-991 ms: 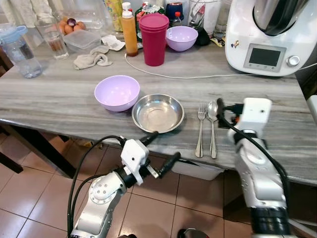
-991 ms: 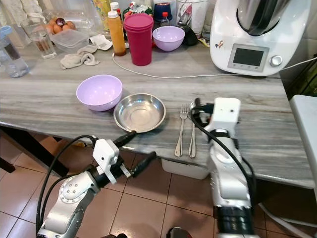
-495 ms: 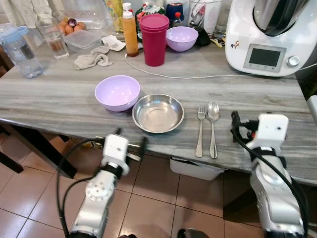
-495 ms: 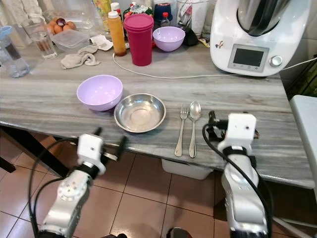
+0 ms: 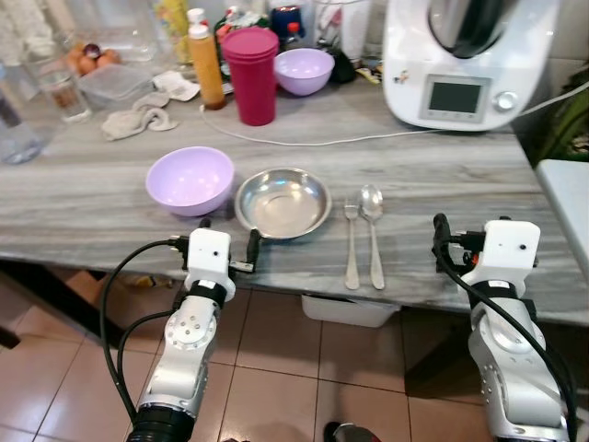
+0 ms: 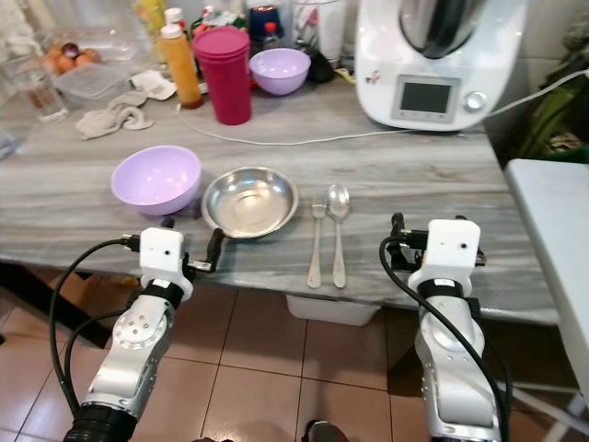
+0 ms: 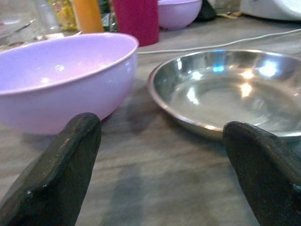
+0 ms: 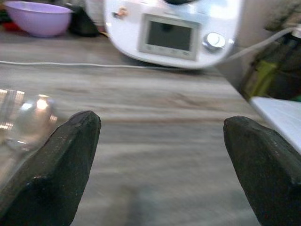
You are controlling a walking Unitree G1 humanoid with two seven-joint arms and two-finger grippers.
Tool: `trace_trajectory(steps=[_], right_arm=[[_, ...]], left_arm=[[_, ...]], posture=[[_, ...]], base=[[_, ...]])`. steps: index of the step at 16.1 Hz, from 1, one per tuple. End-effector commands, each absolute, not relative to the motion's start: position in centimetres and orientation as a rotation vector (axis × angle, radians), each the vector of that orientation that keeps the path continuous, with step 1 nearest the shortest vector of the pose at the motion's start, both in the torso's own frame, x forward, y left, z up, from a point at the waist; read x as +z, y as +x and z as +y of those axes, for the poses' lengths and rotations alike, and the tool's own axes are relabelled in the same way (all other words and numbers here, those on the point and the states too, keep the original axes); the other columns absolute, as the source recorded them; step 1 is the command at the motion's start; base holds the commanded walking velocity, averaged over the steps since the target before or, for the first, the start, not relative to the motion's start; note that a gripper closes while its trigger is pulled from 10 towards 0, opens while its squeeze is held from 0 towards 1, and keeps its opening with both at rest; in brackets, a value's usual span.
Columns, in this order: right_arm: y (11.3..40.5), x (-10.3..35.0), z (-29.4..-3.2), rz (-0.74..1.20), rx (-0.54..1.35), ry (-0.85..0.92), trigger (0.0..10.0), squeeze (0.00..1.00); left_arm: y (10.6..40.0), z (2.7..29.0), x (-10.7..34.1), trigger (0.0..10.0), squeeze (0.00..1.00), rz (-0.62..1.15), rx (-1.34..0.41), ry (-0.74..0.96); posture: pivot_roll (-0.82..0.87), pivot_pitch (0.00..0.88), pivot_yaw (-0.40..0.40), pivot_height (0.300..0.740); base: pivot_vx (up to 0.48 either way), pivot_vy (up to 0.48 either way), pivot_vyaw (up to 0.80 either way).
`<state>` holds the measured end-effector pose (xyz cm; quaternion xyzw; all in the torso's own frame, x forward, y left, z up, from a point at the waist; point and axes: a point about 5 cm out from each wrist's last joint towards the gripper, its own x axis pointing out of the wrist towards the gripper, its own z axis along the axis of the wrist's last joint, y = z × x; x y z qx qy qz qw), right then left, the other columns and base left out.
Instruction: Setting the table
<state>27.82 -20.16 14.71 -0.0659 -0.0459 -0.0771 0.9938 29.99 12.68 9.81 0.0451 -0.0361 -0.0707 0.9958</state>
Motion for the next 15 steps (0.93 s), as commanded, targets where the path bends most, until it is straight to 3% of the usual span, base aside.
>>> trace_trajectory(steps=[1,7,15], right_arm=[[27.9,15.2,-19.7,-0.117,-0.138,-0.131,10.0,0.00],[28.1,15.4,-19.2,-0.126,-0.110,-0.120,10.0,0.00],[28.3,15.7,-19.1,-0.135,-0.093,-0.123,10.0,0.00]], left_arm=[[29.9,13.1,9.4,10.0,0.00,-0.048,-0.121,0.099],[30.2,13.7,10.1,10.0,0.00,-0.065,-0.094,0.099],[30.2,14.0,10.6,10.0,0.00,-0.078,-0.090,0.108]], posture=[[-0.26,0.100,0.047,0.740],[-0.25,0.103,0.041,0.740],[-0.25,0.098,0.028,0.740]], base=[[-0.262,0.000,0.00],[-0.266,0.000,0.00],[-0.091,0.000,0.00]])
